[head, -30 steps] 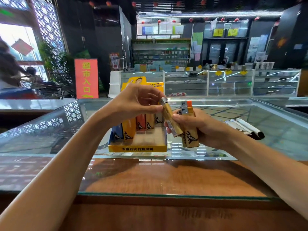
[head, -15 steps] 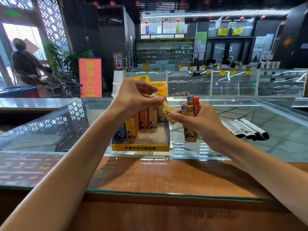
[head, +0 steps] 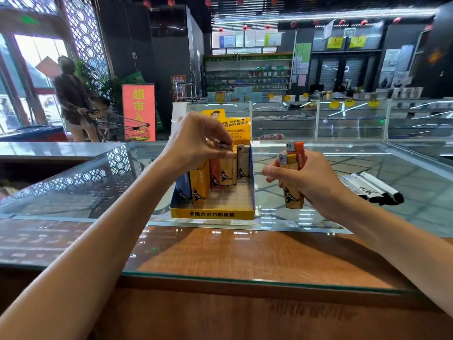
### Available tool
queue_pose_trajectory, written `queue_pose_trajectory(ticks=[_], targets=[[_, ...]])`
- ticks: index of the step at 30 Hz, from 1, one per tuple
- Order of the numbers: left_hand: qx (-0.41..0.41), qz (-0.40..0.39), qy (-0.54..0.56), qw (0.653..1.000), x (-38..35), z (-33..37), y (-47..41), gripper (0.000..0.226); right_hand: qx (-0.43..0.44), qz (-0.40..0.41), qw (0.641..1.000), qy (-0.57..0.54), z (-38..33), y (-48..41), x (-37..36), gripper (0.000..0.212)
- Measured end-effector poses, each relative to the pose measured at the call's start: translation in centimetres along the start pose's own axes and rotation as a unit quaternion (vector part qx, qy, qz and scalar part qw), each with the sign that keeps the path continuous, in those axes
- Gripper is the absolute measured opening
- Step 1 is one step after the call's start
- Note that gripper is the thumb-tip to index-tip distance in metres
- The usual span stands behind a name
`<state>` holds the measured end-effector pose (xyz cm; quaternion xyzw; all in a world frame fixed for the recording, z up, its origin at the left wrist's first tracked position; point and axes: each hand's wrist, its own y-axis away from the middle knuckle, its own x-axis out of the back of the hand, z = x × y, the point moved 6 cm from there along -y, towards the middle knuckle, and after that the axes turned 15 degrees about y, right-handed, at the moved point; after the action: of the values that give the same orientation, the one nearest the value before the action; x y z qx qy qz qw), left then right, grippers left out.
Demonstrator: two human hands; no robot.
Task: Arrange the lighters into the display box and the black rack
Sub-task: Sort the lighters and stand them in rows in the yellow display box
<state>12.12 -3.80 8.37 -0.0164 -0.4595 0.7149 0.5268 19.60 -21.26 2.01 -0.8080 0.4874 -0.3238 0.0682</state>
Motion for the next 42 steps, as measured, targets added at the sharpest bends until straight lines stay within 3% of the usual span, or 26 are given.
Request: queue_pose_trajectory(ticks=[13, 19, 24, 28, 31, 37, 40, 42], targets=[[-0.014, -0.026, -0.078, 0.996, -1.2, -0.2, 0.6, 0.022, -0.011, -0.039, 0.999, -0.018, 0.4, 0.2, -0.8, 0.036], [-0.015, -0.026, -0.133, 0.991, -1.3, -0.9, 0.3, 0.025, -0.01, -0.049, 0.998, -0.026, 0.4, 0.2, -0.9, 0.032], [-0.026, -0.035, -0.147, 0.988, -1.4, -1.0, 0.4, 0.023, 0.003, -0.111, 0.993, -0.035, -0.3, 0.8, -1.8, 0.027], [-0.078, -0.02, -0.053, 0.995, -1.7, 1.0, 0.8, 0.019, 0.019, -0.142, 0.989, -0.044, -0.8, 1.2, -2.3, 0.024], [-0.062, -0.091, 0.048, 0.993, -3.3, 2.2, 1.3, 0.028, 0.036, -0.165, 0.983, -0.07, -1.3, 1.3, -2.6, 0.02], [-0.036, -0.145, 0.093, 0.984, -4.6, 2.6, 1.7, 0.029, 0.037, -0.167, 0.981, -0.092, -0.9, 1.2, -3.0, 0.012], [-0.015, -0.159, 0.102, 0.982, -4.8, 2.3, 1.7, 0.023, 0.032, -0.156, 0.985, -0.072, -0.9, 1.2, -3.1, 0.026], [0.002, -0.168, 0.122, 0.978, -4.8, 2.1, 1.8, 0.022, 0.033, -0.138, 0.989, -0.04, -1.0, 1.2, -3.2, 0.055]])
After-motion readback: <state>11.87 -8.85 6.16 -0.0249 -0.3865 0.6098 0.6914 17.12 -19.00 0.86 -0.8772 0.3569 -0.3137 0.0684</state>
